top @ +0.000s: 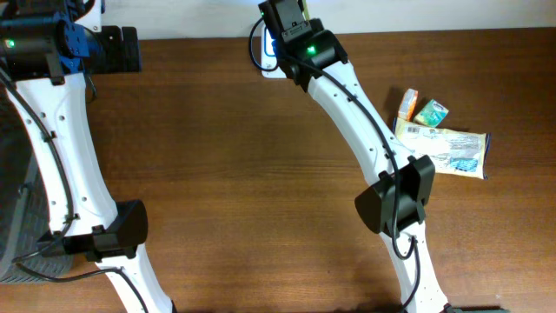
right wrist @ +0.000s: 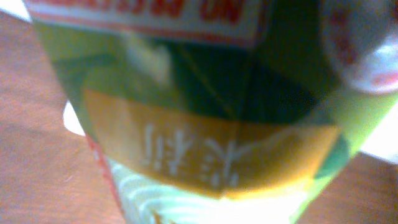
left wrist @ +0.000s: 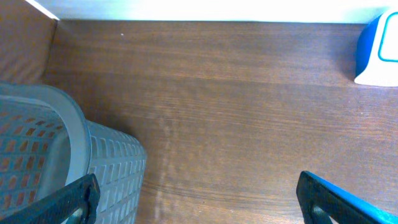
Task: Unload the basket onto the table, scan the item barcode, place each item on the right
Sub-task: 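Hold the carton in front of the scanner window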
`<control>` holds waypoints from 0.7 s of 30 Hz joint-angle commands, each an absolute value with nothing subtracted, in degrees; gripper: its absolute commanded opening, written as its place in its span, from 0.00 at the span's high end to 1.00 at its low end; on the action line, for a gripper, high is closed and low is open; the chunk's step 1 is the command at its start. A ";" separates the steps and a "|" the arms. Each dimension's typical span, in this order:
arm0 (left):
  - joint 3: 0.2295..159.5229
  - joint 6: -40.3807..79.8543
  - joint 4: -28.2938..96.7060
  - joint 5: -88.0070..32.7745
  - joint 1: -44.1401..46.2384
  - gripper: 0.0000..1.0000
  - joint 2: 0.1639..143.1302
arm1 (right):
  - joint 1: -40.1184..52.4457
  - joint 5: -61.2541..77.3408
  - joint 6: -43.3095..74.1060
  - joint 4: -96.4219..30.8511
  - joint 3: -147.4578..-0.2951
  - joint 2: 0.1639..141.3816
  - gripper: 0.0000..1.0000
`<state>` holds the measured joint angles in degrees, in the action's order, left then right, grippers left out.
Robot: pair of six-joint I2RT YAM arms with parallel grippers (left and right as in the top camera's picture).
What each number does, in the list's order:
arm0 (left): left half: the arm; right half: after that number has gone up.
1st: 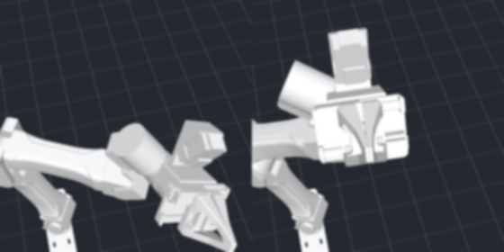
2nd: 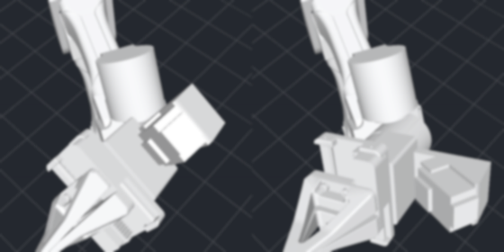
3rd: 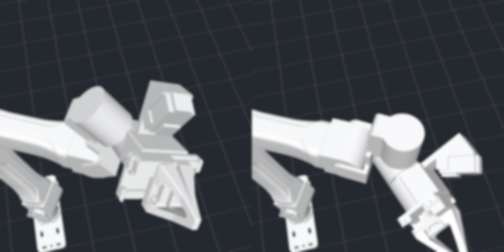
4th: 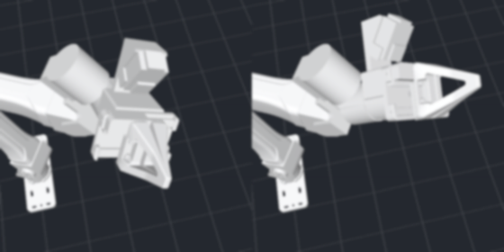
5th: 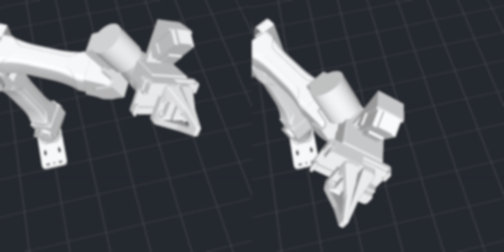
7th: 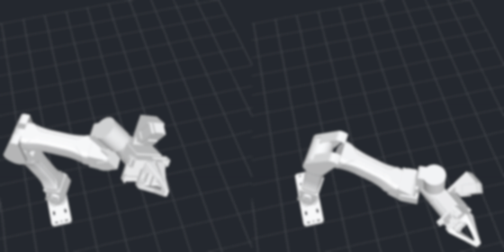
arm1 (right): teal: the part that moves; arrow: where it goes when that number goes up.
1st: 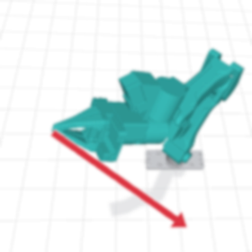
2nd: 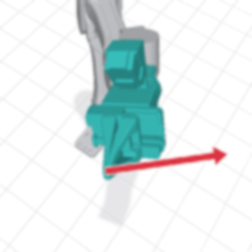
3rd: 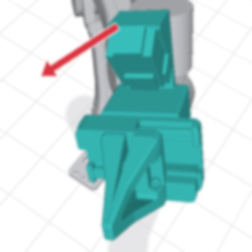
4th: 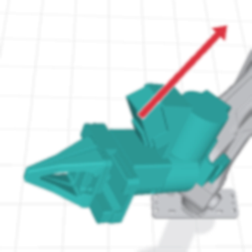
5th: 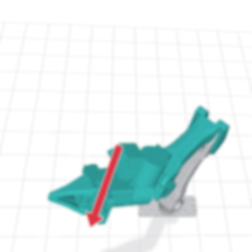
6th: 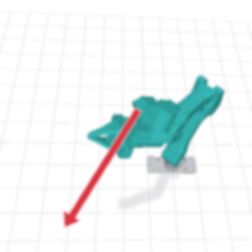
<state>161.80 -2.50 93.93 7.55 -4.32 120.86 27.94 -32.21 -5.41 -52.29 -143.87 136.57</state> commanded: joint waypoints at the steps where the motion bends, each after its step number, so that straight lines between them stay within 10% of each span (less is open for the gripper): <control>1: 162.25 -2.17 93.97 7.77 -4.67 0.01 120.20 | 26.55 -39.53 -15.99 -43.03 -139.98 137.75 0.91; 10: 162.25 -2.17 94.00 7.77 -4.67 0.01 120.20 | 26.28 -39.75 -47.31 -16.08 -126.28 140.66 0.96; 21: 162.25 -2.17 94.00 7.77 -4.69 0.01 120.20 | 26.24 -42.17 -56.01 -2.24 -122.98 144.53 0.95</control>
